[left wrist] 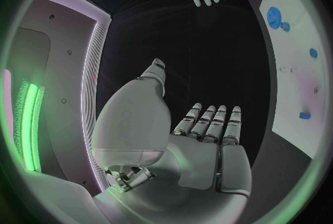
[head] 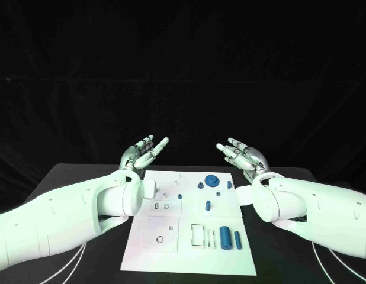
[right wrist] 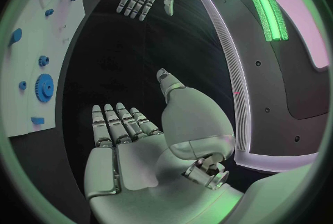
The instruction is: Assemble the parts on the task board
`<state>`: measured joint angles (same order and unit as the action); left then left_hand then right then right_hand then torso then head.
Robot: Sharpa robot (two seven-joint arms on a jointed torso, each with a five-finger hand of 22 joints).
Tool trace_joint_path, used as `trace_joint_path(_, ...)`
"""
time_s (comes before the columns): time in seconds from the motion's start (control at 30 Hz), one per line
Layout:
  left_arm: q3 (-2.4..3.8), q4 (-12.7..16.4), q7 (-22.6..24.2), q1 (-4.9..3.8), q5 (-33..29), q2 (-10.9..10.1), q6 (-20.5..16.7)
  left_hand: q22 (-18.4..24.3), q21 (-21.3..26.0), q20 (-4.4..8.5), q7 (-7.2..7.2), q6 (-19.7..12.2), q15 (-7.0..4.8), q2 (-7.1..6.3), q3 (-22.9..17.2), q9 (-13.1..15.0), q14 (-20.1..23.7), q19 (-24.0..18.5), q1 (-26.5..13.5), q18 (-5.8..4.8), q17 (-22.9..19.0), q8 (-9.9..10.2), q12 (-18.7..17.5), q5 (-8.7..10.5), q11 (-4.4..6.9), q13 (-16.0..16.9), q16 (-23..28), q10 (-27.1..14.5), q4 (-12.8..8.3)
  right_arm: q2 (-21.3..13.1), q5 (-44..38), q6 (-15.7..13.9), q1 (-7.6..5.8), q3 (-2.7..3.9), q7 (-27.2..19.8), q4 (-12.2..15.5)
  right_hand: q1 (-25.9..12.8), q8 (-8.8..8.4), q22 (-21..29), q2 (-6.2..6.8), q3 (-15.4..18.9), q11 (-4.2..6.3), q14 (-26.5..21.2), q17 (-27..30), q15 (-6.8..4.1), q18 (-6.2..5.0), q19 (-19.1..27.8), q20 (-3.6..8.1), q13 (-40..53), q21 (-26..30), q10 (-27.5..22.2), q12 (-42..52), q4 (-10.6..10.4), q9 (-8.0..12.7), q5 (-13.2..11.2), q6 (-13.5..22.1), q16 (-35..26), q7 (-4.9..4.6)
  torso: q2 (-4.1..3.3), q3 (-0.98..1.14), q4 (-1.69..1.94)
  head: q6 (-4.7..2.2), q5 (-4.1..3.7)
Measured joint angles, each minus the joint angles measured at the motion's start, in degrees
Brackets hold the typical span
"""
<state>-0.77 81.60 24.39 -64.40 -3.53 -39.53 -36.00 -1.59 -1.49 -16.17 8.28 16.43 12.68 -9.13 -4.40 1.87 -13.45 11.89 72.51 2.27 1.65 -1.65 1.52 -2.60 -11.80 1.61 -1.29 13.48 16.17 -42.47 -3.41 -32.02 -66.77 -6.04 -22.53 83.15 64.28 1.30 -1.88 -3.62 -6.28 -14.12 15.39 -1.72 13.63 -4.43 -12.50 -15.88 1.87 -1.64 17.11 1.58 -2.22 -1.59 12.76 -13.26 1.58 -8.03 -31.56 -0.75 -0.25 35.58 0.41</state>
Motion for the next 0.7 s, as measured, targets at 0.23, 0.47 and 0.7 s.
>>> trace_joint_path(0.23, -0.02, -0.1, -1.2, -0.03, -0.7, 0.0, 1.8, -0.1, 0.0, -0.61, 0.02, 1.0, 0.55, -0.35, -0.2, 0.2, -1.0, 0.4, 2.9, -0.01, 0.1, -0.1, 0.0, -0.37, -0.56, 0.1, -0.2, 0.9, 0.6, 0.6, -2.8, 7.6, -1.75, -1.51, 3.7, -1.9, 3.2, 0.45, -0.3, -0.11, -0.9, -0.74, 2.5, -0.2, 0.66, 0.0, -1.0, -0.91, 0.2, -0.7, 2.6, 0.4, 0.9, -0.3, 0.3, -2.0, 0.3, -0.06, -0.01, -0.02, 0.0, -0.01, 0.01)
trace_joint_path(0.47, 0.21, 0.5, -1.0, -0.46, -1.0, -2.1, 2.5, -1.2, -2.1, -0.77, 0.37, 7.9, 1.09, 2.07, -1.7, 1.0, -8.6, 6.6, 5.3, 0.98, 1.0, -1.8, 1.5, -0.37, -1.7, 0.9, -2.0, 8.1, 0.4, -0.2, -8.7, 9.1, -2.8, -1.19, 4.4, -3.4, 7.9, 1.41, -1.1, 0.59, -1.4, -0.85, 9.3, -0.7, 0.65, -0.88, -4.4, -0.86, 0.7, -2.4, 10.1, 1.3, 4.1, -0.8, -1.6, -8.2, 1.1, -0.48, -0.41, -0.07, 0.03, 0.08, -0.09)
trace_joint_path(0.7, 0.81, 2.2, 0.6, -0.64, -1.1, -3.9, 2.6, -4.6, -9.4, -0.37, 2.47, 26.7, -1.22, 4.77, -2.5, 2.9, -32.1, 27.5, 8.0, 4.75, 3.1, -6.0, 6.3, -0.37, -1.16, 2.7, -7.6, 32.1, -1.8, -0.9, -15.3, 8.3, -3.24, -1.07, 4.2, -3.4, 11.4, 3.38, -3.2, 1.03, -2.5, 0.56, 24.8, -1.7, -1.15, -3.14, -15.6, -0.82, 1.5, -7.1, 24.6, 3.6, 7.1, -1.7, -2.3, -21.0, 4.0, -1.58, -1.32, -0.17, 0.15, 0.17, -0.38)
